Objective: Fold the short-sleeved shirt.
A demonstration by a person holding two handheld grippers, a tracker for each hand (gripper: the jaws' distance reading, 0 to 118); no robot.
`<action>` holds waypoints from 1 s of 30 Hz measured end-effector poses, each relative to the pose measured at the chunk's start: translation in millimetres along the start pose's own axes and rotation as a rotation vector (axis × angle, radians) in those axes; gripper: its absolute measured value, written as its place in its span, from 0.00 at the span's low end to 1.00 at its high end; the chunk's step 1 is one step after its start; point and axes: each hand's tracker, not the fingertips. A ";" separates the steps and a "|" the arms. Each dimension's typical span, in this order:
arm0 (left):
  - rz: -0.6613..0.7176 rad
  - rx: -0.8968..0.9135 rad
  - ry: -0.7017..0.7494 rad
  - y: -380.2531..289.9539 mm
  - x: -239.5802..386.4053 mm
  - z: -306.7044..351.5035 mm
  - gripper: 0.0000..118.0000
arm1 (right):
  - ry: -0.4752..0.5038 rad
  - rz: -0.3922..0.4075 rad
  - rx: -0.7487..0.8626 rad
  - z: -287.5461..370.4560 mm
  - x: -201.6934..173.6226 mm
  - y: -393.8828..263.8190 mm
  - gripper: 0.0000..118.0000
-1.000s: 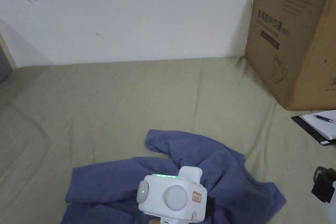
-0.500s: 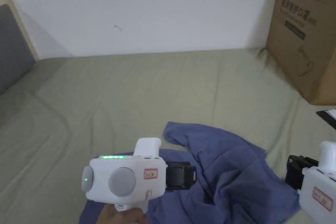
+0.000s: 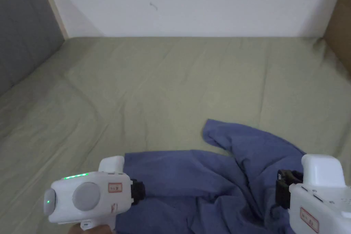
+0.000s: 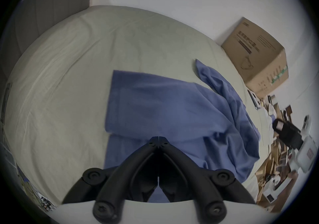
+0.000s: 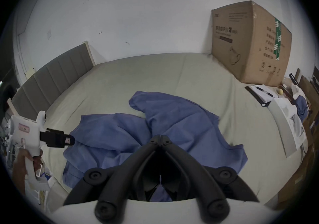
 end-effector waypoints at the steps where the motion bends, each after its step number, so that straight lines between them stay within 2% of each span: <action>1: -0.002 0.000 0.002 8.7 -2.7 -4.6 0.00 | -0.001 0.009 -0.007 -4.1 -2.0 2.5 0.00; 3: -0.007 0.004 0.041 28.8 -7.7 -13.6 0.16 | 0.000 0.042 -0.016 -12.0 -3.8 5.7 0.00; 4: -0.028 -0.001 0.067 39.7 -10.2 -20.0 0.30 | 0.000 0.050 -0.017 -15.8 -3.1 7.5 0.00; 5: -0.037 0.003 0.100 49.7 -12.3 -25.9 0.57 | -0.001 0.052 -0.020 -20.0 -1.8 9.6 0.00; 6: -0.039 0.005 0.126 58.9 -14.3 -33.6 0.76 | -0.003 0.051 -0.026 -23.0 -1.2 11.0 0.00; 7: -0.033 0.010 0.141 68.1 -16.4 -41.1 0.89 | -0.002 0.048 -0.030 -26.2 0.9 12.0 0.00; 8: -0.029 0.013 0.144 76.9 -18.4 -47.6 0.94 | -0.003 0.041 -0.033 -29.6 3.4 12.7 0.00; 13: -0.028 -0.014 0.109 99.1 -20.4 -82.6 0.93 | -0.025 0.014 -0.064 -42.9 15.0 8.8 0.00; 14: -0.033 -0.042 0.105 98.5 -20.3 -92.9 0.88 | -0.031 0.006 -0.075 -45.0 16.7 6.8 0.00; 16: -0.055 -0.123 0.178 93.6 -17.3 -113.2 0.65 | -0.032 0.000 -0.092 -49.3 21.7 3.5 0.00; 17: -0.160 -0.095 0.305 86.9 -10.7 -114.9 0.63 | -0.034 -0.002 -0.101 -51.0 24.1 2.0 0.00; 18: -0.196 -0.063 0.231 85.5 -5.0 -108.7 0.56 | -0.038 -0.002 -0.108 -52.5 26.9 0.4 0.00; 19: -0.172 -0.065 0.239 87.5 -2.4 -103.4 0.43 | -0.041 -0.002 -0.112 -53.7 29.3 -0.3 0.00; 20: -0.183 -0.056 0.249 89.9 -0.5 -100.3 0.16 | -0.040 -0.006 -0.116 -55.2 32.3 -0.5 0.00; 21: -0.191 -0.051 0.284 90.9 -2.1 -99.1 0.01 | -0.038 -0.013 -0.123 -57.4 35.7 0.2 0.00; 23: -0.096 -0.060 0.239 95.9 -7.6 -98.5 0.01 | -0.017 -0.033 -0.128 -59.2 38.3 4.9 0.00; 25: -0.102 -0.062 0.235 95.3 -10.8 -97.8 0.01 | 0.039 -0.043 -0.140 -67.1 47.5 14.5 0.00; 30: -0.071 -0.026 0.208 93.6 -10.4 -81.9 0.01 | 0.142 0.065 -0.188 -108.4 65.4 56.6 0.00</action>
